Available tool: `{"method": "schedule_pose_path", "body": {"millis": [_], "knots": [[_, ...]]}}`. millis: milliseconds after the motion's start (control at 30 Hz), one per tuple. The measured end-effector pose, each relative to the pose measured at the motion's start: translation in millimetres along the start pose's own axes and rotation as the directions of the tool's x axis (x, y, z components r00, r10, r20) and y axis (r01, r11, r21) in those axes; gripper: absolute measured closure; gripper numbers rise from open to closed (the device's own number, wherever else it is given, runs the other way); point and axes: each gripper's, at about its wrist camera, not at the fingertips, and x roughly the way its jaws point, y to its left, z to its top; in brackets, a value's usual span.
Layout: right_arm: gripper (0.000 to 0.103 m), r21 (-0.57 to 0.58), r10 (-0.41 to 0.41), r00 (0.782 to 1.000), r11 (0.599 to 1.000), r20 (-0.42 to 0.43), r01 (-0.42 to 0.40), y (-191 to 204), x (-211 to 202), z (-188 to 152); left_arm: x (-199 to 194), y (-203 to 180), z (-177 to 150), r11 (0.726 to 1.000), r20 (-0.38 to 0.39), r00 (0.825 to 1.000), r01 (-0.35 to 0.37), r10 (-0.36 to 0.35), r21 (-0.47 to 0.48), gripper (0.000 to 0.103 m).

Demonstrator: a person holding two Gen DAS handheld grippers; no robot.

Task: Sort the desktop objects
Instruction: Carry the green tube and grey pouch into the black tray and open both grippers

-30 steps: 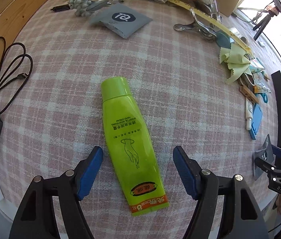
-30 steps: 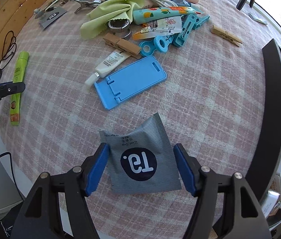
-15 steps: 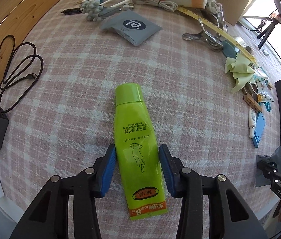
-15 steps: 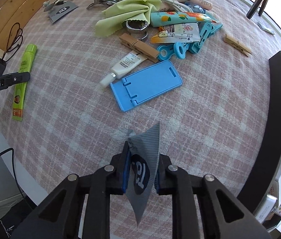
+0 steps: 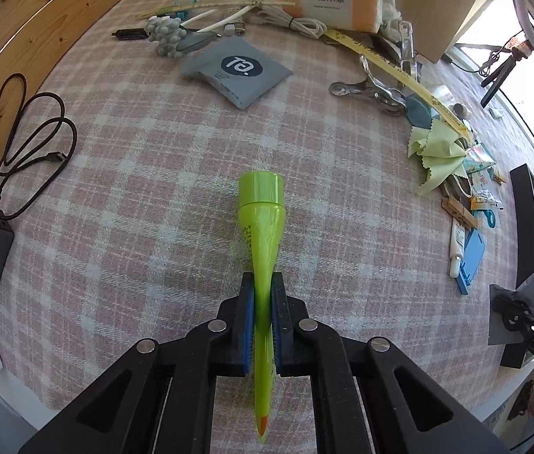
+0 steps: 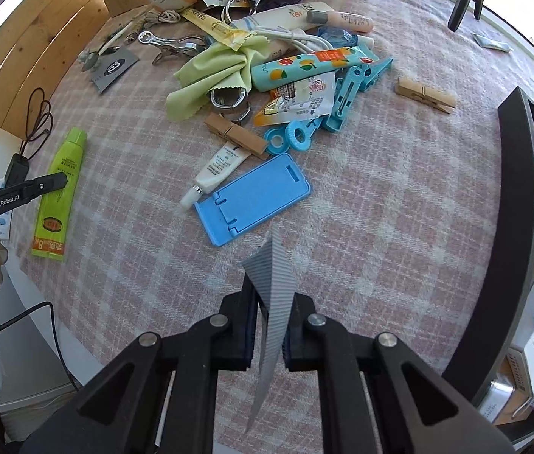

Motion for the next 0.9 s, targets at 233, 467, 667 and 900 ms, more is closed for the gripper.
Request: {"method": "schedule_pose_path", "body": {"millis": [233,467,667,900], "knots": [[0.093,0.015,0.008,1.000,1.000,0.019,-0.009,-2,-11,-12,-6,-11,-10,1.000,0.005,1.000,0.014,-0.014,-0.007,0.097],[0.093,0.064,0.016,0.998,0.998,0.064,-0.020,-22,-36,-12,-33,-53,-11,0.997,0.039,0.998,0.046,-0.049,0.058,0.097],[0.093,0.139,-0.011,0.992,0.990,0.127,-0.006,-66,-75,-21,-52,-124,32,0.973,0.065,0.991,0.102,-0.117,0.207,0.097],[0.093,0.268,-0.083,0.981,0.963,0.176,0.033,-139,-116,-43,-58,-257,35,0.897,0.047,0.978,0.166,-0.203,0.410,0.097]]}}
